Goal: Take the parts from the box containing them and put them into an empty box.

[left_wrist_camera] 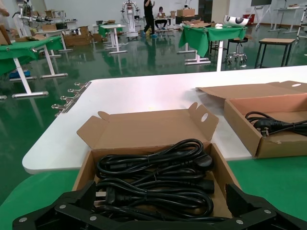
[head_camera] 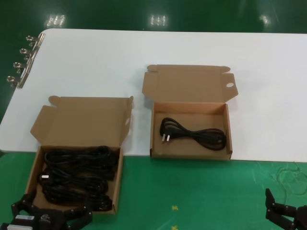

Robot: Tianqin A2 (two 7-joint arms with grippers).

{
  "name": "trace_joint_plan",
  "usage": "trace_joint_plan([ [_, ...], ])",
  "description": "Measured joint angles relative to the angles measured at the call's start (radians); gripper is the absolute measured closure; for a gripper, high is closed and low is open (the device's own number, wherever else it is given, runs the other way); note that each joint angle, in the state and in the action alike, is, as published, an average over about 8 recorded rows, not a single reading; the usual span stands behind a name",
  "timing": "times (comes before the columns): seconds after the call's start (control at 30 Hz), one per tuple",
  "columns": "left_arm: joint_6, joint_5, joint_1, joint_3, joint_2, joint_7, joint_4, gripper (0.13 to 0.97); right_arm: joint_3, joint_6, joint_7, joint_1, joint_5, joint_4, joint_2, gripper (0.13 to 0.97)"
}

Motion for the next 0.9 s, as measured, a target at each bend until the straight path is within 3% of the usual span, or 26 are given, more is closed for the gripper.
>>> trace_joint_plan([
  [0.9, 0.000, 0.000, 0.000, 0.000, 0.000, 0.000, 0.000, 0.132, 0.000, 0.000, 0.000, 0.000, 0.000, 0.000, 0.000, 0.129],
])
